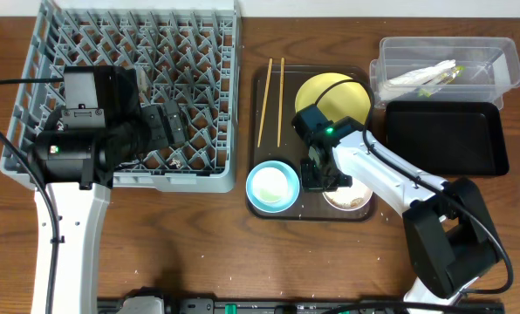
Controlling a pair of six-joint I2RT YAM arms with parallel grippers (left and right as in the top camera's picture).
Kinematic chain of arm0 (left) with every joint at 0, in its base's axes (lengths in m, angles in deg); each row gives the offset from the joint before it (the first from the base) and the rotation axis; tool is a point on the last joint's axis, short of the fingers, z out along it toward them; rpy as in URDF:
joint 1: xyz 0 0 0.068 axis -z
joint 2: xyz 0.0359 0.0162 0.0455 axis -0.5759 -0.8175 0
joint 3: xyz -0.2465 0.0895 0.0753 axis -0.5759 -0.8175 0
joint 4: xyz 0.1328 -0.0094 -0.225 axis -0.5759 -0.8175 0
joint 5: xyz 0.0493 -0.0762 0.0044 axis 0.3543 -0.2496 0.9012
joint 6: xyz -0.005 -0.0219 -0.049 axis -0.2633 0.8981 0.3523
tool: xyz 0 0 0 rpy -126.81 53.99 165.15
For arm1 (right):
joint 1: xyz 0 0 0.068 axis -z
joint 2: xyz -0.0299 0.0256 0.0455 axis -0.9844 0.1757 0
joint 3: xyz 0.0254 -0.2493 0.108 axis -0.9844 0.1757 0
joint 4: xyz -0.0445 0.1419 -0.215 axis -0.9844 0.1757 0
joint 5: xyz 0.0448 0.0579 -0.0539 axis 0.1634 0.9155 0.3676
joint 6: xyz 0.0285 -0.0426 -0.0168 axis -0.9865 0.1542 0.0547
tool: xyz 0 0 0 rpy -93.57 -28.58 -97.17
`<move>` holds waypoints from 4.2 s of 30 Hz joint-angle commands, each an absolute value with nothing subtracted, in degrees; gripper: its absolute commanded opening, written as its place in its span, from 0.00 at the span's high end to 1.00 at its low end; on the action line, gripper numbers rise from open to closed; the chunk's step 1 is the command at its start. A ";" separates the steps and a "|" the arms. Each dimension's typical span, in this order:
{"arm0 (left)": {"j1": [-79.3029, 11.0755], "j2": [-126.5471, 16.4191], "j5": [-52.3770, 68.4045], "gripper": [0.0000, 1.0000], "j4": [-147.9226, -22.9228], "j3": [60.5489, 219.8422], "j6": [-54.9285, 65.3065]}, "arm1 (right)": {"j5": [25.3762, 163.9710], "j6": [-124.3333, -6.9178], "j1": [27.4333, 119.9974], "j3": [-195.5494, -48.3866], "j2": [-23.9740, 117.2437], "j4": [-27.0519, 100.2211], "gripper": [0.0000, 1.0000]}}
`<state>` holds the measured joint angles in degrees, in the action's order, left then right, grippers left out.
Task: Sort waste into correct bins and load items into the dishwasher
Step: 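Lower the right gripper to the pink rice bowl and grasp its rim, then lift the pink bowl and carry it over the black tray, then tilt the pink bowl with the right gripper to dump rice onto the black tray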
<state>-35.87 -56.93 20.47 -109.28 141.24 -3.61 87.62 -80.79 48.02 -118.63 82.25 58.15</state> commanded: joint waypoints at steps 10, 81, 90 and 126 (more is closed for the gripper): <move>-36.11 -57.15 19.77 0.02 -109.28 141.09 -3.06 | 90.07 -76.09 49.47 -122.92 75.13 62.85 0.99; -36.11 -57.15 19.77 0.02 -109.26 141.09 -3.06 | 174.97 -71.66 114.80 -122.98 93.62 35.44 0.99; -36.11 -57.15 19.77 0.02 -109.28 141.09 -3.06 | 169.30 -71.48 114.73 -122.98 93.62 36.51 0.99; -36.11 -57.15 19.77 0.02 -109.26 141.09 -3.06 | 176.06 -57.49 114.97 -122.96 84.85 40.33 0.99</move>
